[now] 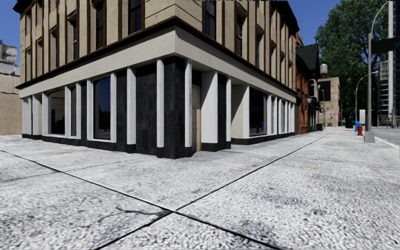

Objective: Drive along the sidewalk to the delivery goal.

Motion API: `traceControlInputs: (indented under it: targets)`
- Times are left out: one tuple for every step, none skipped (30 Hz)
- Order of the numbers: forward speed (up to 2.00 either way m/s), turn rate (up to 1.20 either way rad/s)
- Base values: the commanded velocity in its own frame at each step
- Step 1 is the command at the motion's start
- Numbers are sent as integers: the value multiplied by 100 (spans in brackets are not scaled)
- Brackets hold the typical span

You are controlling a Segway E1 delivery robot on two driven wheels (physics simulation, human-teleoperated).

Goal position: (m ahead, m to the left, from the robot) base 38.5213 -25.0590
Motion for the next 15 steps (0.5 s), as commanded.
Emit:
traceControlInputs:
  targets:
    - [0, 120]
    - [0, 120]
    - [0, 120]
    - [0, 120]
    - [0, 120]
    - [0, 120]
    - [0, 120]
    - [0, 120]
    - [0, 120]
    - [0, 120]
    - [0, 120]
    - [0, 120]
    - [0, 120]
    - [0, 120]
    - [0, 120]
